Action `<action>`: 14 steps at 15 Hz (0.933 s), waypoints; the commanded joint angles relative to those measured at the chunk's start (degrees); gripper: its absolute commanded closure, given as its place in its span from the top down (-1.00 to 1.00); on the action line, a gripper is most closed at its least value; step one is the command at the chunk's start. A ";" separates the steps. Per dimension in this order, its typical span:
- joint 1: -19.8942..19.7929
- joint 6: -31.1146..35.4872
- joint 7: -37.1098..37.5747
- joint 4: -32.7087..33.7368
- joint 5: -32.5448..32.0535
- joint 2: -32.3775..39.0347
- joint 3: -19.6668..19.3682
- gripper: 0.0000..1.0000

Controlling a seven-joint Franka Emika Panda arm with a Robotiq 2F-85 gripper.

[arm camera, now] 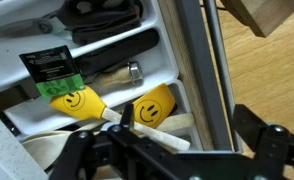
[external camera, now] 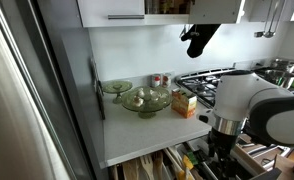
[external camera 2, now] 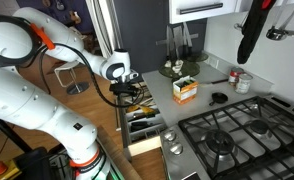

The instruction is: Take the green thing out of the box and put it into the drawer then close it

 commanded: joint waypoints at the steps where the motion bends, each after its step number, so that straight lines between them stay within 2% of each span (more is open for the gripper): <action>1: 4.43 6.01 -1.91 -0.83 0.78 0.74 -0.84 1.00; 4: 7.77 8.28 -7.90 0.09 1.13 1.51 -1.90 1.00; 9: 11.60 -0.16 -17.07 0.73 6.30 3.00 -3.82 1.00; 11: 11.92 -3.90 -21.83 0.77 7.24 4.40 -3.11 1.00; 12: 10.62 -4.02 -20.51 0.77 5.42 5.16 -1.57 1.00; 14: 9.63 -3.24 -19.53 0.76 5.80 4.04 -0.79 1.00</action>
